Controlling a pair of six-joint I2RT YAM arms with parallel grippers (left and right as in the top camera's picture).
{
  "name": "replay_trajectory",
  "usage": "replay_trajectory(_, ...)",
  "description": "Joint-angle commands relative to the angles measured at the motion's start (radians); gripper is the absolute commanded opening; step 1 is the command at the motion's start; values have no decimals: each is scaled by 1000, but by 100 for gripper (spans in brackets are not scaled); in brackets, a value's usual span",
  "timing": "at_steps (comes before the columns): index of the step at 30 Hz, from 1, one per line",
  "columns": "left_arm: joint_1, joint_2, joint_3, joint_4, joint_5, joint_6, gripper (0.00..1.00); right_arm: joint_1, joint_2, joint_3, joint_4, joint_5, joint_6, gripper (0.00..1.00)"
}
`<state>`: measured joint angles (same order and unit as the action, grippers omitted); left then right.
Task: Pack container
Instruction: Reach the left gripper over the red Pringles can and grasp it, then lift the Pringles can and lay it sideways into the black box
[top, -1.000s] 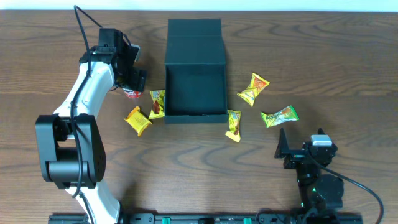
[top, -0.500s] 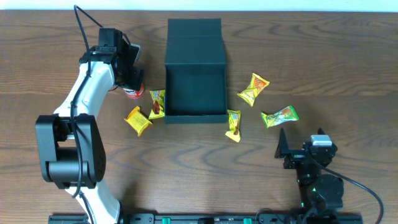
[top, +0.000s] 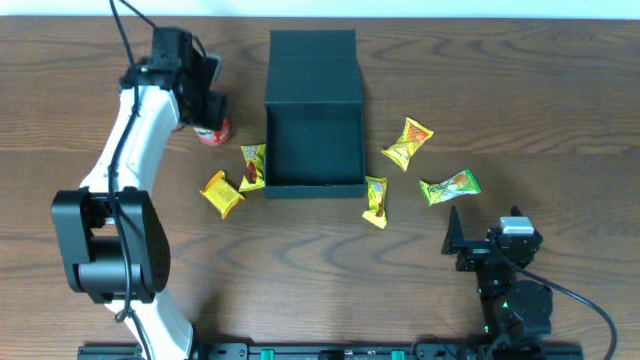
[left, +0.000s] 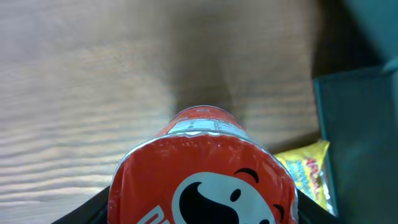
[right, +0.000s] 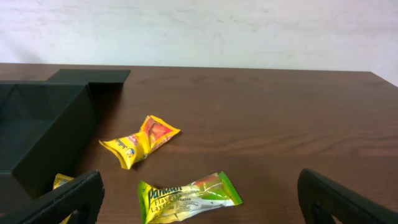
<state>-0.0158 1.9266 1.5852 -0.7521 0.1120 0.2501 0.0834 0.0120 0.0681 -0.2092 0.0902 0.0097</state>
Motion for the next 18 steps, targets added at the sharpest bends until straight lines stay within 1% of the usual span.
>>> replay_trajectory(1, 14, -22, 111, -56, -7, -50, 55, -6, -5, -3, 0, 10, -15, 99)
replay_trajectory(3, 19, -30, 186, -117, 31, -77, 55, -6, -6, -3, 0, 10, -15, 99)
replay_trajectory(4, 20, -35, 223, -146, 74, -81, 54, -6, -5, -3, 0, 10, -15, 99)
replay_trajectory(7, 24, -65, 304, -193, 241, -113, 54, -6, -5, -3, 0, 10, -15, 99)
replay_trajectory(8, 26, -86, 325, -197, 336, -136, 52, -6, -5, -3, 0, 10, -15, 99)
replay_trajectory(10, 29, -125, 331, -192, 495, -187, 51, -6, -5, -3, 0, 10, -15, 99)
replay_trajectory(12, 29, -148, 331, -205, 608, -211, 49, -6, -5, -3, 0, 10, -15, 99)
replay_trajectory(14, 29, -156, 330, -232, 708, -217, 47, -6, -5, -3, 0, 10, -15, 99)
replay_trajectory(15, 29, -158, 329, -255, 780, -217, 43, -6, -5, -3, 0, 10, -15, 99)
replay_trajectory(18, 28, -158, 285, -272, 944, -216, 41, -6, -5, -3, 0, 10, -15, 99)
